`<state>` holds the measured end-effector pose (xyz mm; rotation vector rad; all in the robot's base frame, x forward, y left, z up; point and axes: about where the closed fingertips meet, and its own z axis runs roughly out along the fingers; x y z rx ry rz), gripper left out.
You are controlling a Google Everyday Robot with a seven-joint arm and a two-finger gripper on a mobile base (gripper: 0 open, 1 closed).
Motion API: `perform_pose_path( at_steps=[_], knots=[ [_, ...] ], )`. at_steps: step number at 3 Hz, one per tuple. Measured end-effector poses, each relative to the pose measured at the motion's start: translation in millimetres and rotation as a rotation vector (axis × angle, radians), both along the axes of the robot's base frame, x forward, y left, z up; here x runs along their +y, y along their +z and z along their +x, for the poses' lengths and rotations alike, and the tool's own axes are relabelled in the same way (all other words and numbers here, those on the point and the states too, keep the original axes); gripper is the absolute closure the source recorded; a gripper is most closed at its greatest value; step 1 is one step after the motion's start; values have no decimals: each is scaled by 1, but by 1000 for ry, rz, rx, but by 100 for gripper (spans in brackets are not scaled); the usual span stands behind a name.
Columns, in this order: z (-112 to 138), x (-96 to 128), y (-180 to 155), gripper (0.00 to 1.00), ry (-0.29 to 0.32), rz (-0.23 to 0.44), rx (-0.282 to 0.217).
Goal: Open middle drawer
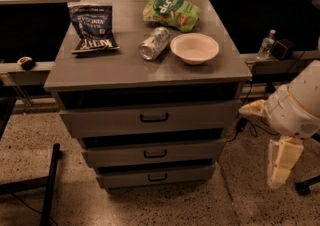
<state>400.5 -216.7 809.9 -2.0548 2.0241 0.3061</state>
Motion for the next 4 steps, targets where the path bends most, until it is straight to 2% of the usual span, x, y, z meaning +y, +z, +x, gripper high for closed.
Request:
perform_pose_path(
  at_steps=[1, 2, 3, 4],
  knots=[
    [1, 1, -2, 0, 74, -1, -22],
    [6, 16, -39, 0, 67, 78, 14],
    [3, 41, -81, 0, 112, 108, -2],
    [-3, 62, -123, 0, 247, 71, 9]
  ],
)
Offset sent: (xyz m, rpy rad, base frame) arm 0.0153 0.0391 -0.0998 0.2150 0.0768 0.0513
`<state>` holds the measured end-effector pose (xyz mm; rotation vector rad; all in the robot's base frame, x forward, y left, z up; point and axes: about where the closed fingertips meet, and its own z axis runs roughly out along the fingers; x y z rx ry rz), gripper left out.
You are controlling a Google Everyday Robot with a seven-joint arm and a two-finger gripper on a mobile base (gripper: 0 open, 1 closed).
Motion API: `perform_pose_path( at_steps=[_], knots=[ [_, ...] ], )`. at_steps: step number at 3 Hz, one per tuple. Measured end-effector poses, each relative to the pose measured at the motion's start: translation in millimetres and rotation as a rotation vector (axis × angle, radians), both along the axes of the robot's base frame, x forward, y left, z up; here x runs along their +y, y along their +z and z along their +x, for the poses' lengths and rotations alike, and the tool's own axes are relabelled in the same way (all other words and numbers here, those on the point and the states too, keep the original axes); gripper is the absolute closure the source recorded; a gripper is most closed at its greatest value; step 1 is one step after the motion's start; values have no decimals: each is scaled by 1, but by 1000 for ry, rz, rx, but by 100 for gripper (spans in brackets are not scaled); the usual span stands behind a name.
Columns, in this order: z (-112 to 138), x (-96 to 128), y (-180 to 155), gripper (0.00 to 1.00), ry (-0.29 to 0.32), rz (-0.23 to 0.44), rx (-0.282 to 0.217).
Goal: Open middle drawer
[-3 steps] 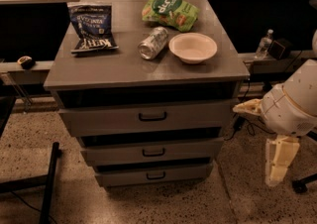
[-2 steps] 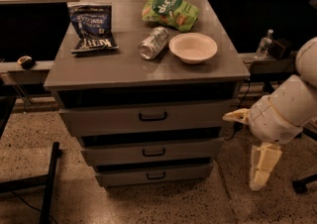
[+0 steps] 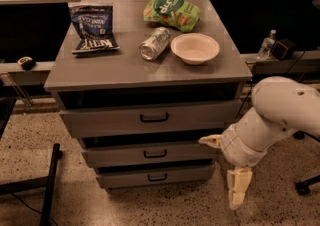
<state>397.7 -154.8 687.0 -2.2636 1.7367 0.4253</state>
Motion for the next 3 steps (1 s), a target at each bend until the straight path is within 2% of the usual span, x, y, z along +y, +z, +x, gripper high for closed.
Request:
perform_pose_path(
  at_steps=[1, 2, 3],
  knots=[
    [-2, 0, -4, 0, 13, -9, 3],
    [11, 2, -15, 0, -35, 15, -26],
    [34, 4, -77, 0, -204, 134, -68]
  ],
)
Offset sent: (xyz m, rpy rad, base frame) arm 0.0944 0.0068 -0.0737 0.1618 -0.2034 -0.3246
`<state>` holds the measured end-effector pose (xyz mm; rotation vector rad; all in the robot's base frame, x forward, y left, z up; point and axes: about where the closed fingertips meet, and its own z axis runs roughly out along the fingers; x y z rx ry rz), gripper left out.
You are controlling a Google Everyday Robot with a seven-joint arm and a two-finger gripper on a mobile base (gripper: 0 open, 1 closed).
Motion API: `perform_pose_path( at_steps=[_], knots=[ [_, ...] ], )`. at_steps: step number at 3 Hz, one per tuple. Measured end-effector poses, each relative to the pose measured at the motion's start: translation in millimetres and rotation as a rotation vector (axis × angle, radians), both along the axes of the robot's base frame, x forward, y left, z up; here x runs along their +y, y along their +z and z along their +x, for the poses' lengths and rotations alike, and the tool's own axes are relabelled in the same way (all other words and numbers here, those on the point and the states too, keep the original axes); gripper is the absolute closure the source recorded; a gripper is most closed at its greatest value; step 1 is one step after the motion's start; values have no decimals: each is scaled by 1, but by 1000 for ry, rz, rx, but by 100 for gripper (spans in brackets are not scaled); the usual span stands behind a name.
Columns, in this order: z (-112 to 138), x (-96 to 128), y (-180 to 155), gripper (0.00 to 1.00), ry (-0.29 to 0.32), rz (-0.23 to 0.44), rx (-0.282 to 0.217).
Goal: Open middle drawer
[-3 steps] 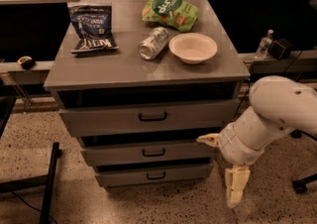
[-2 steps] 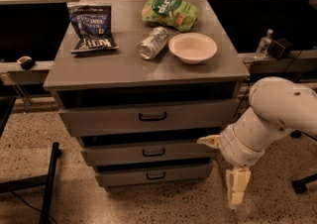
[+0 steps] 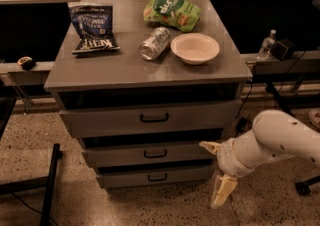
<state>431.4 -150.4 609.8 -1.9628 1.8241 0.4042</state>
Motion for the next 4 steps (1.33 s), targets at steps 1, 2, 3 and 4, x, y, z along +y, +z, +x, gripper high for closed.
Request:
perform_pose_path(
  at_steps=[1, 2, 3, 4],
  knots=[
    [13, -17, -26, 0, -108, 81, -115],
    [27, -27, -26, 0, -153, 76, -174],
    [35, -16, -88, 0, -72, -46, -164],
    [47, -15, -125, 0, 5, -153, -228]
  ],
)
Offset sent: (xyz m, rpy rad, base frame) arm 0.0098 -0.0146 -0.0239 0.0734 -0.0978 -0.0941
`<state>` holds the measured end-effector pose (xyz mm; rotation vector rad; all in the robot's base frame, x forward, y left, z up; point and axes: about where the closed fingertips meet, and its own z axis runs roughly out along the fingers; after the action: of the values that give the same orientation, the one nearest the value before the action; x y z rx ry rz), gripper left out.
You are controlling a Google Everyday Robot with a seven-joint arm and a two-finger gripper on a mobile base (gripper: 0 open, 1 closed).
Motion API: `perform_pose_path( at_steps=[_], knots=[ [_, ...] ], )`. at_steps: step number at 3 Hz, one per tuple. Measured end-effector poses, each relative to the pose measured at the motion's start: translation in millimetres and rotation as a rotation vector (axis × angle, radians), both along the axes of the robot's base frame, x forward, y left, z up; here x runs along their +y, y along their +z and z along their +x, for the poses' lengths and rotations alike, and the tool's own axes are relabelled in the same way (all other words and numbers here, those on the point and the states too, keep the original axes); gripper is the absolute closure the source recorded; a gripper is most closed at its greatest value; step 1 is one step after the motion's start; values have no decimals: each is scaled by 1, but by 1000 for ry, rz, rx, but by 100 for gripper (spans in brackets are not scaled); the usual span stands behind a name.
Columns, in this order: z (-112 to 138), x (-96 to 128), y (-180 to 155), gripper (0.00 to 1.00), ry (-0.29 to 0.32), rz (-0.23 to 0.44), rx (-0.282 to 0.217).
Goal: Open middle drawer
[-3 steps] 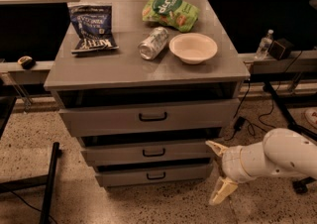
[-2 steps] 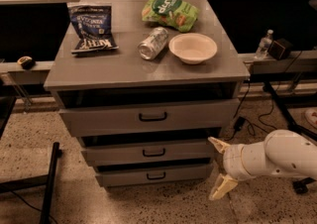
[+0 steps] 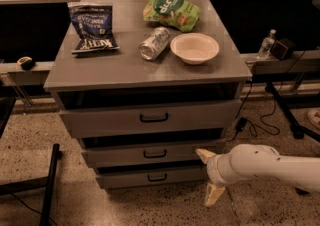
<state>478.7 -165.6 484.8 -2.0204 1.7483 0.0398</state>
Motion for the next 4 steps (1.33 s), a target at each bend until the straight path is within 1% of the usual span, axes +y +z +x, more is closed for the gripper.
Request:
perform_pose_path(
  at_steps=[1, 2, 3, 4],
  knots=[
    [11, 5, -3, 0, 32, -24, -35],
    [20, 11, -1, 0, 69, -6, -77],
    [39, 15, -6, 0, 114, 30, -117],
    [75, 15, -21, 0, 132, 15, -142]
  ],
)
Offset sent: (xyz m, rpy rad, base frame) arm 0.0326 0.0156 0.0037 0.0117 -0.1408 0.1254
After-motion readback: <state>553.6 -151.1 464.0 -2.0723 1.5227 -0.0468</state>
